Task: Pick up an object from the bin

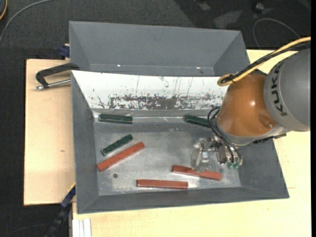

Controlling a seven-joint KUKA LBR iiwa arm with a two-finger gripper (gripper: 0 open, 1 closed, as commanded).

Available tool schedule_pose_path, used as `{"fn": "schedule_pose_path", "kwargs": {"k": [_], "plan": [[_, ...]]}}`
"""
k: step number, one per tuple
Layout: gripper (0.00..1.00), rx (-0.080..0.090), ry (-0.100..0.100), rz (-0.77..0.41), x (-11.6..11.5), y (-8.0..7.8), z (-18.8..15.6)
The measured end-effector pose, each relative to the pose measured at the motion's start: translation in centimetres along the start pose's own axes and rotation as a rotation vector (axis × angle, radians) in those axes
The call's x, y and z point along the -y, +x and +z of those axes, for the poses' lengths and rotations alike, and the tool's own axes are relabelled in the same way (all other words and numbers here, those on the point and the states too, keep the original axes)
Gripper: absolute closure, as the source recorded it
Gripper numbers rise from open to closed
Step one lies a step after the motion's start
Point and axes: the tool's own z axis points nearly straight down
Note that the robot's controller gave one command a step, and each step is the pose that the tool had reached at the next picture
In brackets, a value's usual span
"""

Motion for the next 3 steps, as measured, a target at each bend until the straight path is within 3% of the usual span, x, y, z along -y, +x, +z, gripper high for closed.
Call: {"fn": "schedule_pose_path", "kwargs": {"k": [1, 2, 3], "plan": [[0.0, -0.003, 0.001, 0.001, 0.1, 0.1, 0.1], [0.0, -0.011, 0.0, -0.05, -3.1, 0.3, 3.8], [1.0, -0.009, 0.001, -0.048, -3.0, 0.2, 3.5]]}}
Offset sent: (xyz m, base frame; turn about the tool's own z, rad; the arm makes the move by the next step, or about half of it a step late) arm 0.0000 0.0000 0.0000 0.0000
